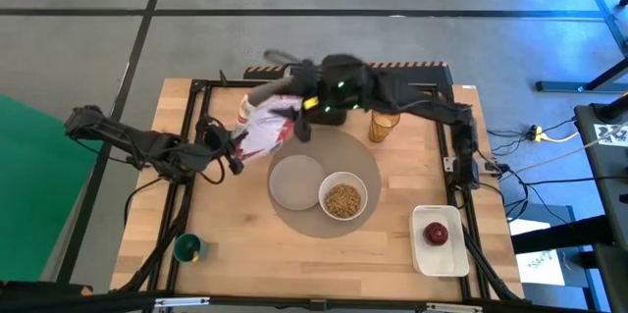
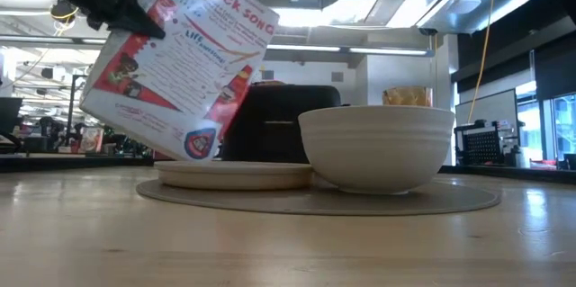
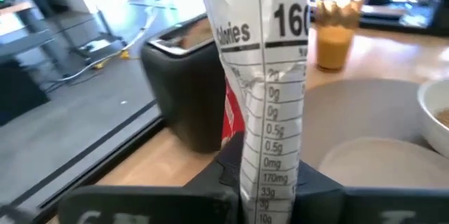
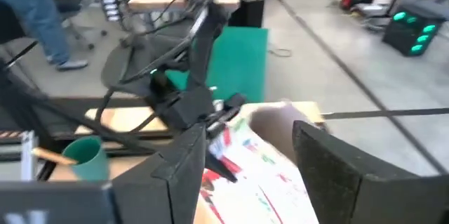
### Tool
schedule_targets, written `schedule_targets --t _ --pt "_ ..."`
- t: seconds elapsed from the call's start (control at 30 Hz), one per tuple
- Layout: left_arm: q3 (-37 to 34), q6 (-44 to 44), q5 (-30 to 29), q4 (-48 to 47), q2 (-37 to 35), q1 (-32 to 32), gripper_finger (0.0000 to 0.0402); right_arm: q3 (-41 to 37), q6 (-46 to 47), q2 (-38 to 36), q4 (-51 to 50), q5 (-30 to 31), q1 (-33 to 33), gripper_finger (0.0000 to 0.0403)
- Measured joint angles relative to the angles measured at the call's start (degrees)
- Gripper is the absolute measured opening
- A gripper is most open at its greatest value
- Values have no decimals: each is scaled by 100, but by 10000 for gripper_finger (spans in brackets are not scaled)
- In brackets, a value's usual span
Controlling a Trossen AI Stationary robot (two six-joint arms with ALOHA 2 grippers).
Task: Arrange a breakfast setting
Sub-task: Pour the cereal into the white bowl
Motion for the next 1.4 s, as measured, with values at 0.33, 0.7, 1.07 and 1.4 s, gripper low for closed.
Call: schedule_targets --t 0.33,0.7,1.07,1.4 --pt "85 109 -926 -39 -570 -2 3 -2 -2 -211 -1201 53 -440 209" --pt "159 -55 -2203 -679 -723 629 3 -2 -191 -342 -1429 -24 -716 209" --pt "-1419 -1204 -1917 30 -725 1748 4 -374 -119 -507 -2049 -678 -1012 209" --pt "-1985 -216 -575 794 -729 2622 4 -2739 461 -1754 -1191 -477 -1040 166"
